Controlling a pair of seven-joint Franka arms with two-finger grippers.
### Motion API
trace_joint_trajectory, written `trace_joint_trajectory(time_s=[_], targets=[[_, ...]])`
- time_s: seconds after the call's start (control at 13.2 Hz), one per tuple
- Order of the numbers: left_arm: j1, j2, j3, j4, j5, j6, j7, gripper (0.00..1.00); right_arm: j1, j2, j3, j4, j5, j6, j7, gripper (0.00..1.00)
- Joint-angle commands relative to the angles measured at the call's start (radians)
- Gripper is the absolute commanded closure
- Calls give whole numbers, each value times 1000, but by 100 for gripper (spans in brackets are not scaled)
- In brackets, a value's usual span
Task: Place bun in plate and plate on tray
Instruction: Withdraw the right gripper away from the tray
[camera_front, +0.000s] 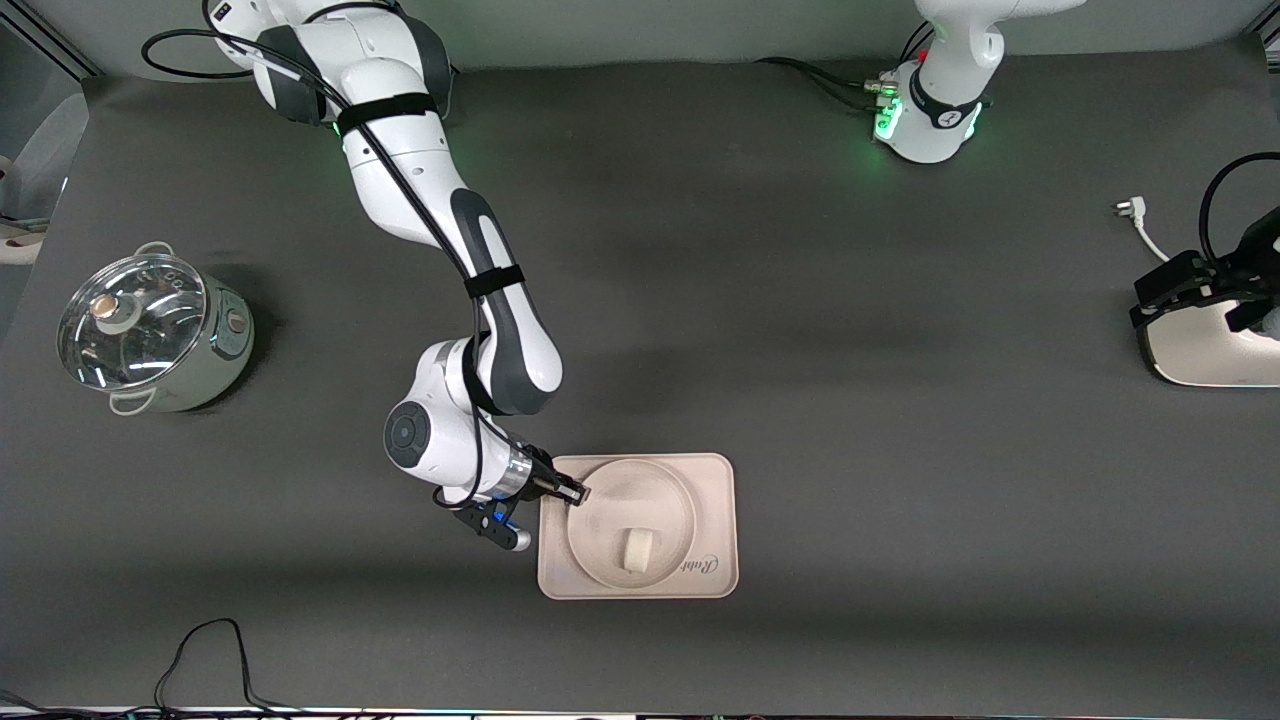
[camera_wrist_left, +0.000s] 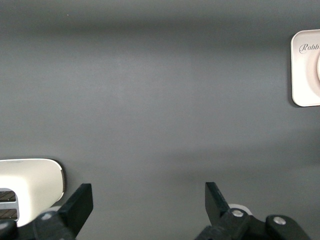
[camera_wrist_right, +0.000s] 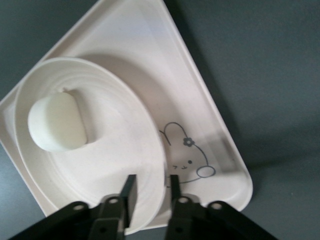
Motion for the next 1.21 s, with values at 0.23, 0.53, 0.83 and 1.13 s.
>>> trace_joint_trajectory(time_s=[0.23, 0.53, 0.83, 1.13], targets=[[-9, 3, 9, 23, -10, -26, 2, 0, -12, -206, -1, -52, -218, -189, 2, 0], [-9, 3, 7, 24, -10, -26, 2, 0, -10, -467, -35, -207, -372, -318, -91, 0], [-11, 3, 7, 32, -9, -26, 2, 0, -6, -691, -90, -328, -600, -432, -210, 0], [-6, 12, 9, 34, -9, -26, 16, 0, -12, -801, -118, -327, -756, -516, -216, 0]])
